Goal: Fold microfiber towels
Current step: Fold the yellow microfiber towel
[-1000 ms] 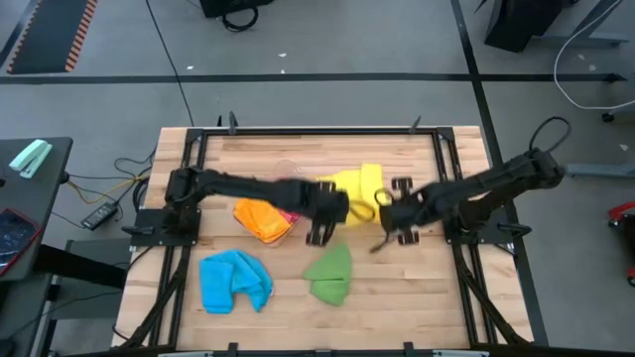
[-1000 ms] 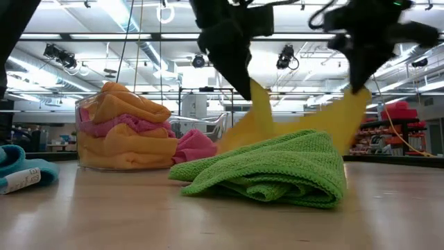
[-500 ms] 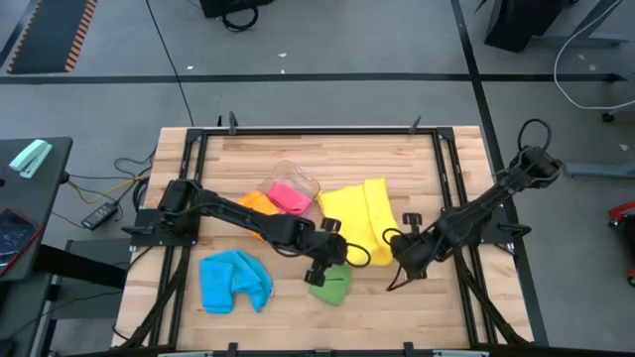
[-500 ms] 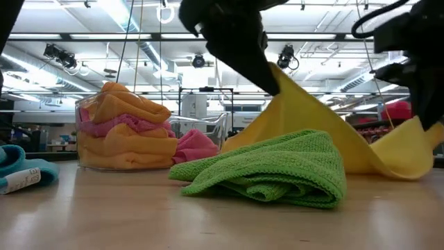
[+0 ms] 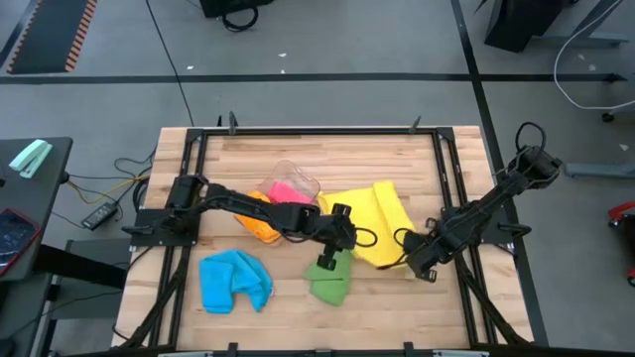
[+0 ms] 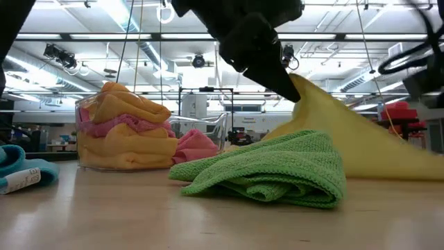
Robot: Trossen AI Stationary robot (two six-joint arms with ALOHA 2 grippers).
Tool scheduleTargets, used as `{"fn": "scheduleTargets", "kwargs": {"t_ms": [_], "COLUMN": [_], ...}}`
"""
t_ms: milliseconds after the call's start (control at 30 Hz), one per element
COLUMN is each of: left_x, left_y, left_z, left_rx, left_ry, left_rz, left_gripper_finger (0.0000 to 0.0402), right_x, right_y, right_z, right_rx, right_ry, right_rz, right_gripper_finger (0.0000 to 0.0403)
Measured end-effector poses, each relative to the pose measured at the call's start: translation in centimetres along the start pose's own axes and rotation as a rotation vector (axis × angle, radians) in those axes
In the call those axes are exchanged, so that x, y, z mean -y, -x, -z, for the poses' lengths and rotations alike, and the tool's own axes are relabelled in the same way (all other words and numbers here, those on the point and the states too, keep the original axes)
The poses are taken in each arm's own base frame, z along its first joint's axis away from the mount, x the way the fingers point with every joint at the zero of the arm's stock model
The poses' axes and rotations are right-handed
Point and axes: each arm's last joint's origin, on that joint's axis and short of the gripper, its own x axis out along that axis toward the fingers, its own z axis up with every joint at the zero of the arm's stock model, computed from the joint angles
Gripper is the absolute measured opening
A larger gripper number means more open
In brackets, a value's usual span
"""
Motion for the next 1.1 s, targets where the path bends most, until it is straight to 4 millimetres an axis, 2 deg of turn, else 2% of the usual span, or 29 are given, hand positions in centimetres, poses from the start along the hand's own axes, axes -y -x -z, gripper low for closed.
{"fn": "scheduleTargets", "kwargs": {"t_ms": [100, 333, 500, 600, 667, 800, 867, 1000, 1100], "left_x": [-0.5, -0.3, 0.3, 0.5, 0.7, 0.7, 0.6, 0.4, 0.2], "left_y": [-0.4, -0.5, -0.4, -0.4, -0.3, -0.3, -0.3, -0.3, -0.5], "left_z": [0.1, 0.0, -0.2, -0.3, -0.3, -0.4, -0.4, -1.1, -1.6], "left_rx": [0.013, 0.031, 0.039, 0.043, 0.043, 0.048, 0.053, 0.122, 0.179], "left_ry": [-0.010, -0.015, -0.029, -0.035, -0.037, -0.022, 0.001, 0.024, 0.031], "left_rz": [-0.008, 0.049, 0.061, 0.065, 0.067, 0.066, 0.064, 0.043, -0.002], "left_gripper_finger": [0.0009, 0.0024, 0.0009, 0.0010, 0.0020, 0.0026, 0.0016, 0.0009, 0.0016], "right_x": [0.8, 0.3, -0.2, -1.0, -1.5, -2.8, -3.6, -4.0, -3.8], "right_y": [0.0, 0.5, 1.4, 2.2, 2.8, 3.5, 3.5, 2.8, 2.4], "right_z": [0.7, 0.8, 0.6, 0.5, 0.1, -1.2, -1.8, -2.4, -2.6], "right_rx": [-0.086, -0.198, -0.243, -0.207, -0.091, 0.342, 0.495, 0.655, 0.762], "right_ry": [-0.077, -0.138, -0.219, -0.143, -0.040, 0.132, 0.198, 0.286, 0.260], "right_rz": [0.076, -0.007, -0.047, -0.078, -0.065, 0.010, 0.001, 0.012, 0.072], "right_gripper_finger": [0.0094, 0.0154, 0.0175, 0.0177, 0.0176, 0.0173, 0.0173, 0.0173, 0.0173]}}
